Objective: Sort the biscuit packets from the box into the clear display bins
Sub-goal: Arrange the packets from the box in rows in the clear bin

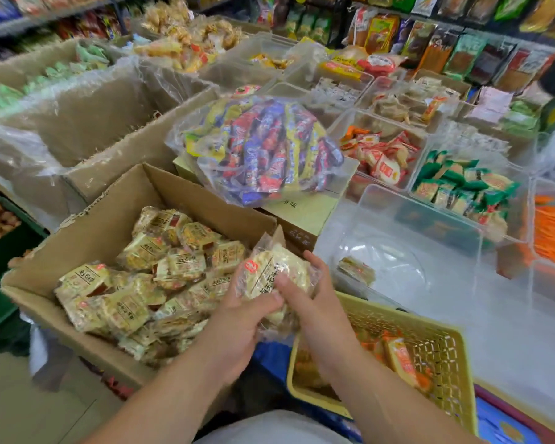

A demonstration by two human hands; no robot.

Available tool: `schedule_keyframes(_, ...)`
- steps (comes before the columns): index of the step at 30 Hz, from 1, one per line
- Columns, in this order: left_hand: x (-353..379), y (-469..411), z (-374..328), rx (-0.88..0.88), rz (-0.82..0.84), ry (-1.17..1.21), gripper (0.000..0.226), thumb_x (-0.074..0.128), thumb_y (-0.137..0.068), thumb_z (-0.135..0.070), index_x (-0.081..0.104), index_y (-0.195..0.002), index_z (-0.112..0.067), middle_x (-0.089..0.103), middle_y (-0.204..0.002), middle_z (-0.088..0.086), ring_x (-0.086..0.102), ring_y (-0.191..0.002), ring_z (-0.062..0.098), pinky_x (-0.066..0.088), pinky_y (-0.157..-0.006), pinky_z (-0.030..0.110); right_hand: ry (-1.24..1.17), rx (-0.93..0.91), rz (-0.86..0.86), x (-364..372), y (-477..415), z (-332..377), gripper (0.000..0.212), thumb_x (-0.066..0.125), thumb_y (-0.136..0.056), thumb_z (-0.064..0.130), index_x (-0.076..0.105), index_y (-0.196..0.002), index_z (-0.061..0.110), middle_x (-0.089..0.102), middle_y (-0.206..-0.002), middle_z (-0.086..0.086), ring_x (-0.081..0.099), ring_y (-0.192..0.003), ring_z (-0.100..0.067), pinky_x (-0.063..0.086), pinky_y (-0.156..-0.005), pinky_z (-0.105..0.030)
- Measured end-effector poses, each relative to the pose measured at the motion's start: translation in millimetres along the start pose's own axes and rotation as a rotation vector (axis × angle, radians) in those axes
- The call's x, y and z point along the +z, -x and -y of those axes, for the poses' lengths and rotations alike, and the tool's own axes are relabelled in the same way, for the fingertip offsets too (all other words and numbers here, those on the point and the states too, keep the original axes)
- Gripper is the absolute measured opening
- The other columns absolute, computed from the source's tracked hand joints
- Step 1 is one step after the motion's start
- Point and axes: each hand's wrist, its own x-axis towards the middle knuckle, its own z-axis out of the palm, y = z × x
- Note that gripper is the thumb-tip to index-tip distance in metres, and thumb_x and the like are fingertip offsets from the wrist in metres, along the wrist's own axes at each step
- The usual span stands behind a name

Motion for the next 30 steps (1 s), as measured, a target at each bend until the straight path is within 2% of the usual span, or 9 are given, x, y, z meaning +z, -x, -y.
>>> schedule_keyframes(6, 42.8, -5.2, 23.4, 0.043, 0.046, -0.148, 0.095, 0.082, -0.068, 0.008, 0.049, -0.144, -0.04, 0.071, -0.131, 0.0, 0.069, -0.12, 0.027, 0.061, -0.089, 0.05, -0.192, 0.064, 0.022, -71.8, -3.6, -4.5, 0.089, 0.092, -0.048, 0.066, 0.05, -0.127, 0.059, 0.068, -0.13, 0.003, 0.072, -0.11, -0.025, 0.058, -0.09, -0.056)
schedule_keyframes(11, 63.7, -13.3, 35.9, 0.063, 0.0, -0.221, 0.101, 0.072, -0.074, 0.024, 0.045, -0.148, -0.039, 0.075, -0.115, -0.018, 0.074, -0.108, 0.022, 0.064, -0.081, 0.041, -0.247, 0.08, 0.137, -120.4, -14.1, -4.1, 0.076, 0.09, -0.067, 0.056, 0.048, -0.129, 0.059, 0.068, -0.131, 0.005, 0.07, -0.114, -0.024, 0.058, -0.093, -0.05)
schedule_keyframes(16, 74.9, -28.4, 34.1, 0.118, -0.108, -0.292, 0.097, 0.079, -0.077, 0.012, 0.048, -0.14, -0.056, 0.069, -0.118, -0.027, 0.073, -0.11, 0.015, 0.063, -0.084, 0.041, -0.048, 0.019, -0.033, -148.1, -29.8, -4.6, 0.101, 0.082, -0.052, 0.08, 0.036, -0.139, 0.059, 0.056, -0.133, 0.015, 0.065, -0.115, -0.009, 0.053, -0.101, -0.046)
schedule_keyframes(19, 78.6, -38.0, 32.6, 0.179, -0.143, -0.341, 0.1, 0.081, -0.08, 0.008, 0.046, -0.138, -0.066, 0.042, -0.128, -0.049, 0.062, -0.114, -0.01, 0.061, -0.09, 0.036, 0.102, -0.023, -0.09, -159.9, -36.5, -4.4, 0.059, 0.075, -0.076, 0.066, 0.043, -0.125, 0.068, 0.054, -0.12, 0.021, 0.067, -0.097, 0.001, 0.057, -0.079, -0.03)
schedule_keyframes(21, 81.5, -46.4, 34.3, 0.194, -0.145, -0.408, 0.101, 0.08, -0.082, 0.008, 0.045, -0.134, -0.071, 0.045, -0.124, -0.056, 0.056, -0.111, -0.021, 0.06, -0.08, 0.023, 0.115, 0.001, -0.082, -164.0, -39.6, -4.2, 0.042, 0.065, -0.089, 0.061, 0.047, -0.125, 0.069, 0.053, -0.129, 0.023, 0.062, -0.107, 0.002, 0.055, -0.086, -0.031)
schedule_keyframes(24, 85.2, -58.3, 38.5, 0.186, -0.139, -0.543, 0.104, 0.081, -0.079, 0.005, 0.04, -0.133, -0.075, 0.04, -0.12, -0.061, 0.051, -0.106, -0.03, 0.055, -0.073, 0.013, 0.017, 0.091, 0.01, -167.6, -40.9, -1.2, 0.074, 0.052, -0.073, 0.091, 0.044, -0.14, 0.06, 0.046, -0.15, 0.024, 0.047, -0.137, -0.008, 0.044, -0.111, -0.046)
schedule_keyframes(26, 87.6, -65.3, 42.1, 0.201, -0.106, -0.676, 0.107, 0.085, -0.077, -0.003, 0.033, -0.138, -0.075, 0.037, -0.121, -0.064, 0.048, -0.103, -0.033, 0.049, -0.072, 0.004, -0.015, 0.187, 0.093, -172.8, -43.0, 1.2, 0.105, 0.049, -0.049, 0.106, 0.041, -0.143, 0.06, 0.044, -0.151, 0.026, 0.046, -0.139, -0.014, 0.048, -0.102, -0.042)
schedule_keyframes(27, 86.9, -69.5, 44.8, 0.202, -0.08, -0.69, 0.108, 0.086, -0.076, -0.007, 0.031, -0.14, -0.074, 0.038, -0.122, -0.063, 0.049, -0.113, -0.027, 0.051, -0.08, 0.008, -0.004, 0.205, 0.133, -176.1, -44.7, 3.0, 0.108, 0.052, -0.044, 0.106, 0.041, -0.142, 0.062, 0.044, -0.149, 0.029, 0.048, -0.136, -0.012, 0.05, -0.094, -0.035)
schedule_keyframes(30, 87.4, -78.8, 48.1, 0.115, -0.023, -0.607, 0.108, 0.087, -0.068, -0.019, 0.031, -0.144, -0.07, 0.041, -0.128, -0.056, 0.049, -0.139, 0.02, 0.052, -0.101, 0.054, 0.085, 0.198, 0.213, -192.0, -54.8, 6.3, 0.091, 0.072, -0.06, 0.083, 0.041, -0.143, 0.06, 0.055, -0.14, 0.03, 0.059, -0.123, -0.001, 0.056, -0.093, -0.035)
